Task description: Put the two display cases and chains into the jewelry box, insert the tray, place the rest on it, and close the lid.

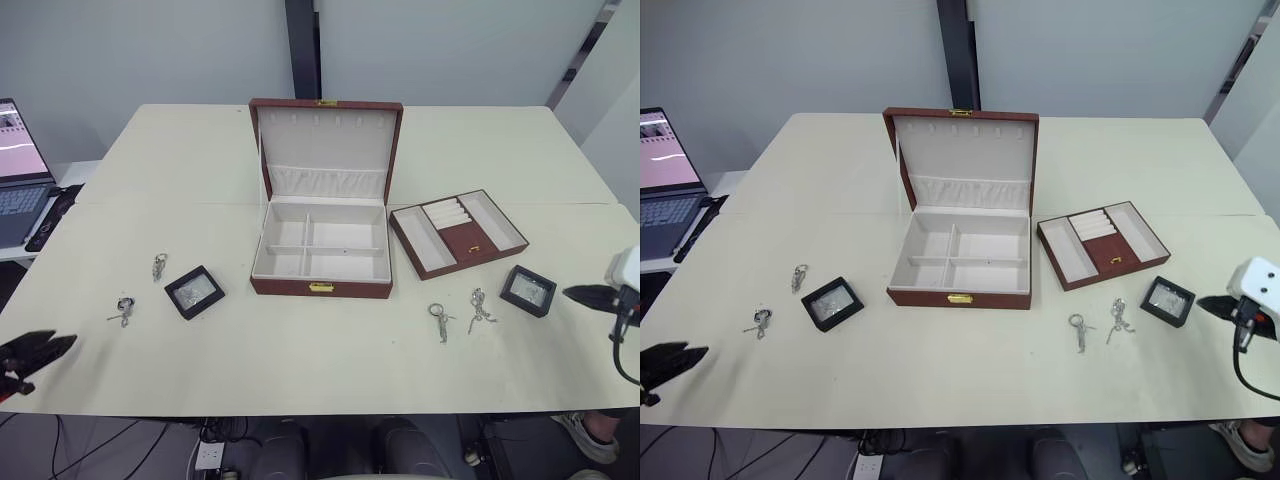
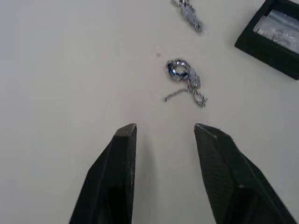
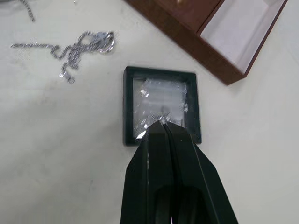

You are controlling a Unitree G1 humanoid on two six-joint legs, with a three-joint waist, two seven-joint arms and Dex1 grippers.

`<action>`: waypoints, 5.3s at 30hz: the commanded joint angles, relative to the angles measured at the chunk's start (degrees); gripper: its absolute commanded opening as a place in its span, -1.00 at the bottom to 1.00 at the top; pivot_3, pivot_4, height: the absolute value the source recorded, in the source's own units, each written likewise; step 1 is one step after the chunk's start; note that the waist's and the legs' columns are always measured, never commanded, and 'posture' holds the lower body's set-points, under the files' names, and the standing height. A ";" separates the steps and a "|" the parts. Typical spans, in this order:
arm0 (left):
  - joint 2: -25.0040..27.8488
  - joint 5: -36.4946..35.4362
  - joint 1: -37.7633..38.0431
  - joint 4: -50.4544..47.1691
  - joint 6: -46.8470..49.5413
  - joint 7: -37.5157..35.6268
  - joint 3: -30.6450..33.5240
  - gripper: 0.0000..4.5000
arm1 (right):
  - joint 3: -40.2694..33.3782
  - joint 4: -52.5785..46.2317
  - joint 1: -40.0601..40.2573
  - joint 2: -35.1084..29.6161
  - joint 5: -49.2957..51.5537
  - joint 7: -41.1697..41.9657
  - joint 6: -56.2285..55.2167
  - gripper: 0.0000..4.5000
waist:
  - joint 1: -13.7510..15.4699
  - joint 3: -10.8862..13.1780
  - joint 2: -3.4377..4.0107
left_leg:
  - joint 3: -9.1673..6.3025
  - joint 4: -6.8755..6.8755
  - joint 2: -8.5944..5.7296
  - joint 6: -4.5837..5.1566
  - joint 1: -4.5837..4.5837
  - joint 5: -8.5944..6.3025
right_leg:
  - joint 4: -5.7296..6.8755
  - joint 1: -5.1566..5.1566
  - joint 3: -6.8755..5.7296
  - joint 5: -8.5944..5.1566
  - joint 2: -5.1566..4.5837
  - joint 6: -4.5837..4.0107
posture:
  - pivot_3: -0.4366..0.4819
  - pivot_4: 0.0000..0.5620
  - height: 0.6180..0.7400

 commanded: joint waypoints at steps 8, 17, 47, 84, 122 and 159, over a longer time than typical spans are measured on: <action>-1.74 -2.67 6.41 -2.22 0.69 1.67 4.24 1.00 | -5.59 2.04 8.68 -3.12 0.82 4.66 1.01 0.18 | 0.03 -0.05 -0.09 | 0.00 -0.01 -0.02 0.00 0.09 0.00 | -0.03 0.11 0.01 -0.01 -0.01 0.00 | -0.05 -0.47 1.00; -1.54 -3.45 6.33 -2.43 0.48 2.07 3.48 1.00 | -5.82 1.32 9.39 -3.17 0.99 4.73 1.74 0.98 | 0.01 -0.05 -0.09 | 0.05 -0.04 -0.01 -0.01 0.12 -0.01 | -0.03 0.11 0.01 -0.01 0.01 0.00 | -0.05 -0.47 1.00; -2.36 -4.43 5.75 -4.45 0.77 2.68 2.42 1.00 | -6.33 0.44 10.28 -3.64 1.13 5.41 2.56 0.98 | 0.01 -0.05 -0.09 | 0.06 -0.04 -0.02 -0.01 0.13 -0.01 | -0.03 0.12 0.01 -0.01 0.01 0.01 | -0.05 -0.47 1.00; -11.07 -10.79 14.30 -14.88 4.46 9.01 8.76 1.00 | 35.17 -15.24 -49.42 20.37 14.96 7.70 16.65 0.98 | 0.23 -0.10 -0.23 | -0.34 0.03 -0.01 -0.01 -0.09 -0.01 | -0.06 0.01 -0.12 -0.01 -0.15 -0.02 | -0.05 -0.47 1.00; -14.67 -7.67 -7.68 -16.83 9.80 31.15 -8.84 1.00 | 39.27 -15.90 -51.71 29.43 11.49 -1.09 20.88 0.98 | 0.06 -0.13 -0.28 | -0.43 0.01 -0.04 -0.02 -0.10 0.00 | -0.02 -0.02 -0.18 0.00 -0.11 -0.03 | -0.05 -0.47 1.00; -8.82 -7.74 -2.91 -25.65 8.21 20.97 -7.04 -1.00 | 36.22 -19.05 -49.19 27.47 12.91 -2.91 24.20 1.00 | 0.05 -0.07 -0.26 | -0.46 -0.03 -0.02 -0.02 -0.13 0.00 | -0.06 -0.04 -0.19 0.00 -0.12 -0.03 | -0.05 -0.47 1.00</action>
